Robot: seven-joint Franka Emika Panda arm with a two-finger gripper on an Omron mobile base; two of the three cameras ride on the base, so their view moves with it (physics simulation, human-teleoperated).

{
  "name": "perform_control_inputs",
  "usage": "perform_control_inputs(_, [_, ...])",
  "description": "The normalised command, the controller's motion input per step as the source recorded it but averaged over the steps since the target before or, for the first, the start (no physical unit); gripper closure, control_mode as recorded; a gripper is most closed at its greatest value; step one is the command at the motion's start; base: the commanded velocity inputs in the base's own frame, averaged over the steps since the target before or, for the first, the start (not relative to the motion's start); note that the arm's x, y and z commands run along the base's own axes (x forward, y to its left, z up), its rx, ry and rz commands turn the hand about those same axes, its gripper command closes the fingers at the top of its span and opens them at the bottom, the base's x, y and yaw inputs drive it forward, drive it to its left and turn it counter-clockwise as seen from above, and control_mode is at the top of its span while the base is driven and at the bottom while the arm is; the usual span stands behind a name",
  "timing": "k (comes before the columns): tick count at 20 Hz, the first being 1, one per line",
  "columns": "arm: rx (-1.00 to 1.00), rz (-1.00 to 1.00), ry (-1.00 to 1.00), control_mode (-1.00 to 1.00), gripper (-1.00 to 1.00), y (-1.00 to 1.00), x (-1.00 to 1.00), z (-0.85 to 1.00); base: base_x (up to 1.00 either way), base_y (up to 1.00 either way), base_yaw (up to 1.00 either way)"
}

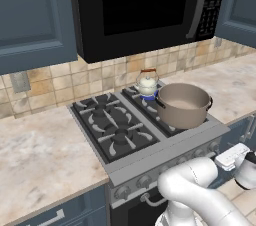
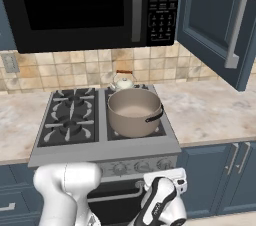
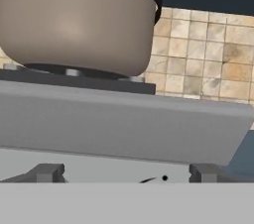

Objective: Pick the kettle from the cabinet and place it on a stove burner. Then pick the pot from the counter and place it on another stove burner. Finally, turn both burners on.

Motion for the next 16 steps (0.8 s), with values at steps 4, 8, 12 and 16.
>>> perform_control_inputs(4, [0.00,0.00,0.01,-1.00,-1.00,0.00,0.12,-0.02,0.00,0.00,0.00])
perform_control_inputs(8, [0.00,0.00,0.02,-1.00,-1.00,0.00,0.13,-0.07,0.00,0.00,0.00])
perform_control_inputs(12, [0.00,0.00,0.00,-1.00,-1.00,-0.01,0.10,-0.16,0.00,0.00,0.00])
perform_control_inputs(16, [0.00,0.00,0.00,-1.00,-1.00,-0.03,0.07,-0.20,0.00,0.00,0.00])
